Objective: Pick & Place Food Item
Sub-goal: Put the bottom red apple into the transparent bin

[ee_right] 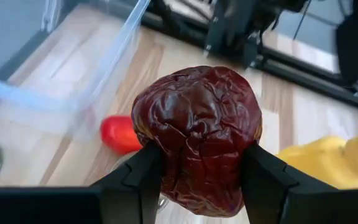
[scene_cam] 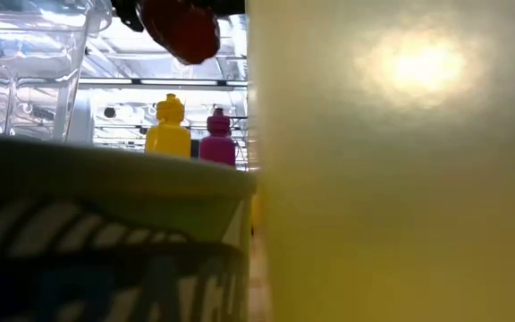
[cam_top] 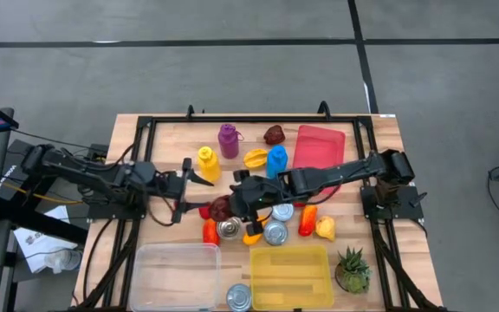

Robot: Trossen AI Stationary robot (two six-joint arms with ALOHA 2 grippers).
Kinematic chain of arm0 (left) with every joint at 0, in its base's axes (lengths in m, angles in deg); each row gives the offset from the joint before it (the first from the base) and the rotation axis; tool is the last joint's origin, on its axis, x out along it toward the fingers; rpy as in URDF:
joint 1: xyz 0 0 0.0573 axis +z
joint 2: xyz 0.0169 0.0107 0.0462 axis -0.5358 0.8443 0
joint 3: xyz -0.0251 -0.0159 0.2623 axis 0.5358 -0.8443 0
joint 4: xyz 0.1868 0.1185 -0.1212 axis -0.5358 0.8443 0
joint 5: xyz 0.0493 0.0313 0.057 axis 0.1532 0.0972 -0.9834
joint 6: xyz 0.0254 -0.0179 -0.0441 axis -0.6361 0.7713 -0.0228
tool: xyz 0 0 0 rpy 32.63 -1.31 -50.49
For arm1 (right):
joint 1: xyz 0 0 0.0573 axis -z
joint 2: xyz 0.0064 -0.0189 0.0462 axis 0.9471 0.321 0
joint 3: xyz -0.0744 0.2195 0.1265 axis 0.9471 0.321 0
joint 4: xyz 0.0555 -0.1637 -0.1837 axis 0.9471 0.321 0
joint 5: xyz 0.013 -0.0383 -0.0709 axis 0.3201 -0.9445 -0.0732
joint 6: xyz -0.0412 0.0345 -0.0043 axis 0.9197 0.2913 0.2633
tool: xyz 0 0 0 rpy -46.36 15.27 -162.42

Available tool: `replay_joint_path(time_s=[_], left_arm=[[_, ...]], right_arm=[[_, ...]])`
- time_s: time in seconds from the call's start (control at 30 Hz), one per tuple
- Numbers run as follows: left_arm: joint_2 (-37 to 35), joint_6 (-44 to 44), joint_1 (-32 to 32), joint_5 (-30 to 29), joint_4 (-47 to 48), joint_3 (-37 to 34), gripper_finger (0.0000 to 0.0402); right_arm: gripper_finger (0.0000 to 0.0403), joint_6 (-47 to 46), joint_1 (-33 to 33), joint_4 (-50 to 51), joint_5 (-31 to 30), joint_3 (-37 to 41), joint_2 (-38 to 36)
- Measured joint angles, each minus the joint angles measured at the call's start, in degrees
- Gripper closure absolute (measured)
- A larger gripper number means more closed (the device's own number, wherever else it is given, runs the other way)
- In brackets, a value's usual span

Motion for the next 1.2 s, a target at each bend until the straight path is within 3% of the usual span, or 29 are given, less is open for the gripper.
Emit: replay_joint_path(time_s=[0.23, 0.43, 0.87, 1.2], left_arm=[[-14.86, -1.26, -3.91, -4.56, -1.62, -5.69, 0.0140], [-24.93, 0.69, -4.13, -5.32, -5.44, -14.48, 0.0140], [-26.55, 0.45, -4.05, -5.92, -7.51, -16.95, 0.0140], [-25.01, 0.59, -4.01, -3.92, -8.09, -17.12, 0.0140]], right_arm=[[0.0242, -0.15, 0.42, -4.36, -0.08, -0.02, 0.00], [0.0242, 0.85, 1.49, -14.33, -0.15, -0.04, 0.00], [0.0242, 1.60, 4.27, -42.89, 3.64, -0.23, 7.03], [0.0247, -3.14, 5.61, -44.26, 6.15, -0.22, 9.25]])
